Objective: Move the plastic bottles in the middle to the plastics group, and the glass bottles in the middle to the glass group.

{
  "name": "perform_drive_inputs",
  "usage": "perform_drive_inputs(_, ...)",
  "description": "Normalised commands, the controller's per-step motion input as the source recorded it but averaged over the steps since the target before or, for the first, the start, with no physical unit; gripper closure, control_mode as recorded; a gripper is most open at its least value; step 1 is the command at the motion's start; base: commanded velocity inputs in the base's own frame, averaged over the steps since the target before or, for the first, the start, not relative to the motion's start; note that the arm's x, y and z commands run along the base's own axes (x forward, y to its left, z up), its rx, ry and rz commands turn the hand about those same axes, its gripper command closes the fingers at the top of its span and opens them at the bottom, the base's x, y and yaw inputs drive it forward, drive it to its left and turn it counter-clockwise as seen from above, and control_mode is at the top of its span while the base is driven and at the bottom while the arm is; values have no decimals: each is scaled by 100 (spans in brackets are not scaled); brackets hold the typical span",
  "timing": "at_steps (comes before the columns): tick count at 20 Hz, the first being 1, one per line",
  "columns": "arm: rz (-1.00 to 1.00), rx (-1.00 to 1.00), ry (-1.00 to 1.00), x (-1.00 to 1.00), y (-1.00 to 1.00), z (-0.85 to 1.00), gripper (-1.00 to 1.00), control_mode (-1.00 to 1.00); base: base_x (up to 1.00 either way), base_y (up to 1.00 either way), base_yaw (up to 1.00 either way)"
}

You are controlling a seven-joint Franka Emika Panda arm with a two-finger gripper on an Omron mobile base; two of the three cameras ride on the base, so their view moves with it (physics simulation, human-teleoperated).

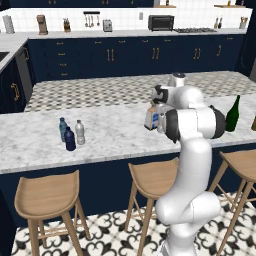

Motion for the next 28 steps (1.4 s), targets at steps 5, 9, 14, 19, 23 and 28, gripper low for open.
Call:
perform_drive_inputs(5,0,0,0,7,0,-19,-100,-100,0,0,0)
perform_drive_inputs(9,3,2,0,0,4,-11,-100,-100,0,0,0)
perform_drive_inputs(14,3,5,-1,0,1,-6,-100,-100,0,0,0)
perform_drive_inputs(19,2,3,-1,26,0,-10,-100,-100,0,0,0)
perform_drive_inputs(23,3,2,0,14,0,-1,-100,-100,0,0,0)
perform_drive_inputs(28,5,4,0,0,0,0,-100,-100,0,0,0)
